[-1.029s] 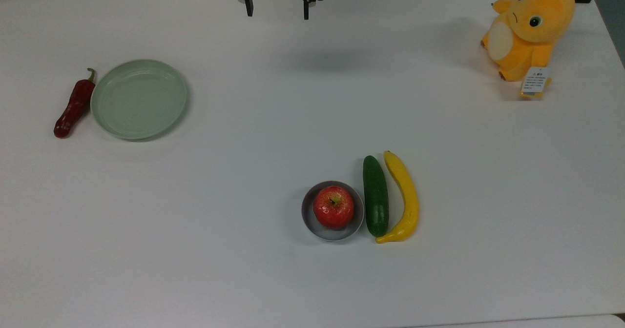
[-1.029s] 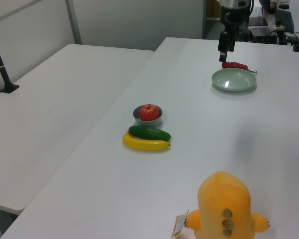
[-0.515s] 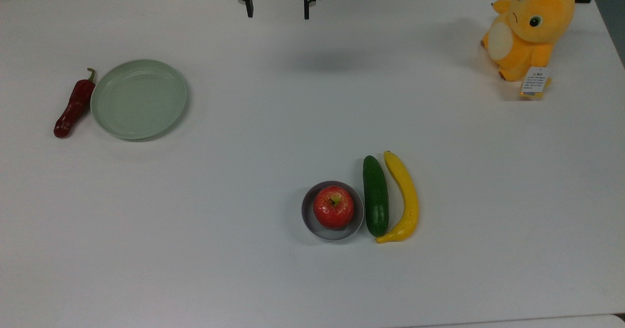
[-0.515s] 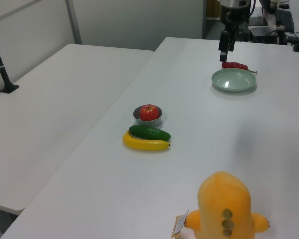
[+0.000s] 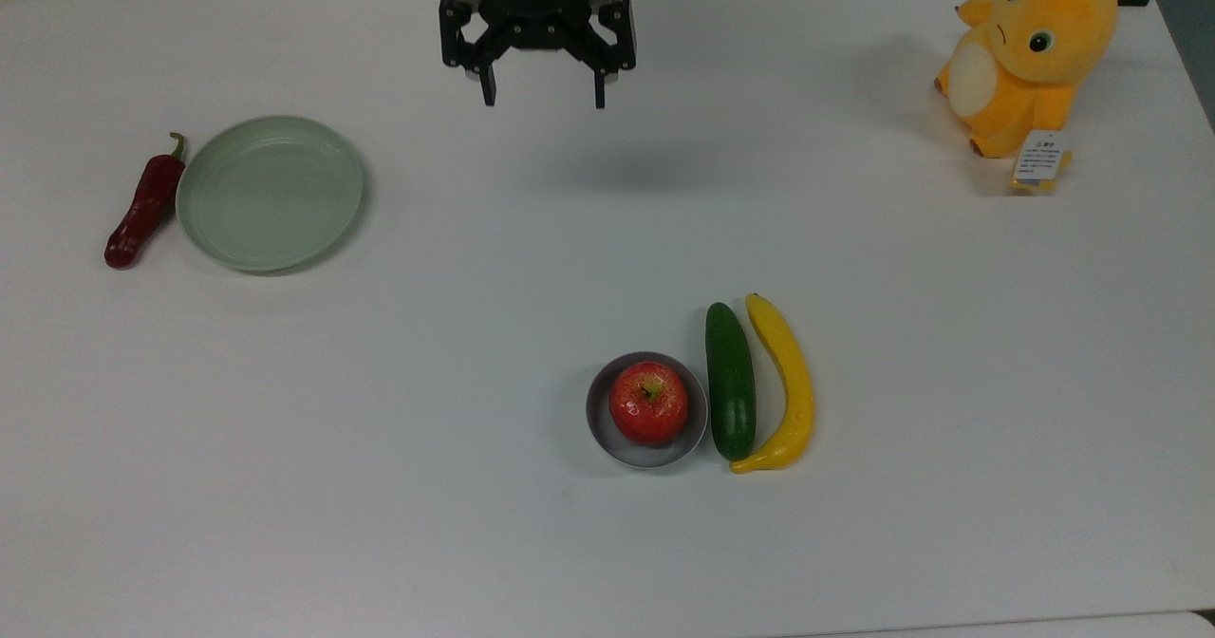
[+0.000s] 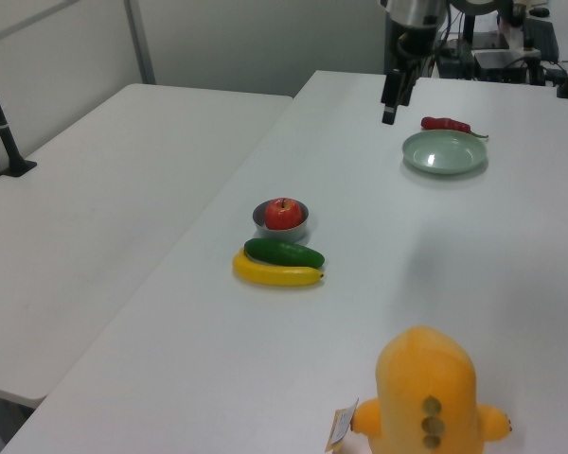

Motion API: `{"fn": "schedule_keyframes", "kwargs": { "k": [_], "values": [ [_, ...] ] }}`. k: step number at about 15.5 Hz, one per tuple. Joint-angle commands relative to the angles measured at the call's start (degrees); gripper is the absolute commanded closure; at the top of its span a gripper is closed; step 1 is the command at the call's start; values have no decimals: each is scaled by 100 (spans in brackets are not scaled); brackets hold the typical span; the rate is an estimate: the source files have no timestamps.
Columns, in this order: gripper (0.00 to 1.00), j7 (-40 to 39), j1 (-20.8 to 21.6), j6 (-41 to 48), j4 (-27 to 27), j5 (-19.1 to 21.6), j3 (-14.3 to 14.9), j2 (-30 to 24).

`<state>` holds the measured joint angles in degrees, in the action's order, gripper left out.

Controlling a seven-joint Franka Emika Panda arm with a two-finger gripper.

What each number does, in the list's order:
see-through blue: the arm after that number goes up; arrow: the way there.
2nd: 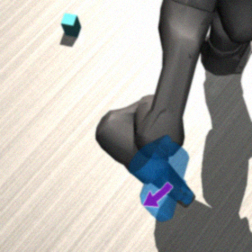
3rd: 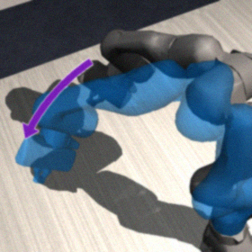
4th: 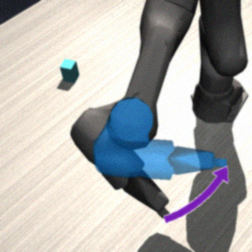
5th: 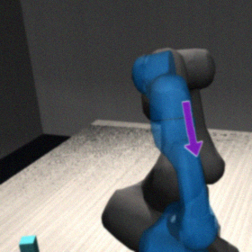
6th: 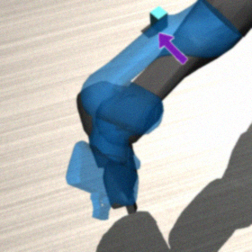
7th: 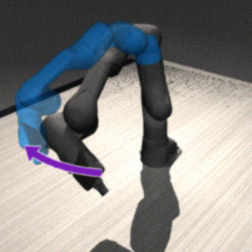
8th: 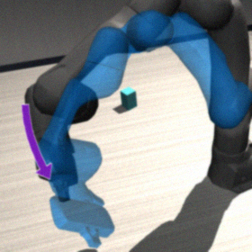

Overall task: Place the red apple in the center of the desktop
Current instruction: 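Move the open gripper over the red apple in the grey bowl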

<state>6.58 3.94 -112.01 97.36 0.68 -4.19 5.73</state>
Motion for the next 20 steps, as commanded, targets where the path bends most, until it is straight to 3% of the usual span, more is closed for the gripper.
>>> {"fn": "schedule_keyframes", "kwargs": {
  "k": [1,7,13,20],
  "values": [
    [0,-113,36,-259,-568,134,14,657],
    [0,123,334,-892,-1043,134,-12,1360],
    [0,212,625,-1736,-1079,72,-12,1686],
    [0,247,669,-1956,-1623,-6,-3,2310]
  ]
}}
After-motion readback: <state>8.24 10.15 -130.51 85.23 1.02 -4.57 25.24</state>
